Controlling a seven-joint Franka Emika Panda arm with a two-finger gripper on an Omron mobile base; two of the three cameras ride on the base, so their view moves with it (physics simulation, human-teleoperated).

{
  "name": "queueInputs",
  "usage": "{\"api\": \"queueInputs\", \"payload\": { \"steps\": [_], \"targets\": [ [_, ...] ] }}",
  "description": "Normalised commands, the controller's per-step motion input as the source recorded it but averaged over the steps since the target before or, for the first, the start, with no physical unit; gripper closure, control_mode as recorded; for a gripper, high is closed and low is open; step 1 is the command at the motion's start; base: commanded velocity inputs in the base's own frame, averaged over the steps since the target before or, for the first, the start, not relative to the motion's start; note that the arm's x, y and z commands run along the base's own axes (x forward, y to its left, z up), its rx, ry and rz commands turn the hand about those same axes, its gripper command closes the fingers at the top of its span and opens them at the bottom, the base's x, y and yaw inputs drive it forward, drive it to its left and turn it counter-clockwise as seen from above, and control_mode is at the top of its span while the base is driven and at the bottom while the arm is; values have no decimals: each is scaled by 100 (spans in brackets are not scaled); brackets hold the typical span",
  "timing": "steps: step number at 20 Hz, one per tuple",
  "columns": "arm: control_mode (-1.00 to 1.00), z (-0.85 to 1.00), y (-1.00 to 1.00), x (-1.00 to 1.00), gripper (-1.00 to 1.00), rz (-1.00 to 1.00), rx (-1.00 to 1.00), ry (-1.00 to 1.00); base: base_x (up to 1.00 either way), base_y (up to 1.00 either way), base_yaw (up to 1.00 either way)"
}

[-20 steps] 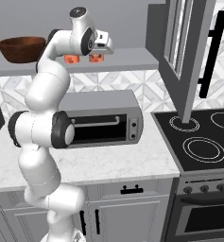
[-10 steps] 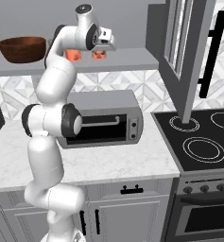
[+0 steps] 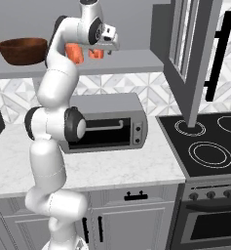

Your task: Gather all objects into one cabinet and sort the glasses and bowls to opposite sides.

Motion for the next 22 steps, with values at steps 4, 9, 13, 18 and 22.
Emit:
{"api": "queueInputs", "payload": {
  "steps": [4,9,13,18,22],
  "targets": [
    [-100,1,0,-95,-100,2,5,-5,0,0,0],
    [-100,-6,0,-100,-100,1,0,-9,0,0,0],
    [-100,-28,0,-100,-100,0,0,-4,0,0,0],
    [-100,-29,4,-100,-100,0,0,-1,0,0,0],
    [-100,-63,14,-100,-100,2,0,0,0,0,0]
  ]
}}
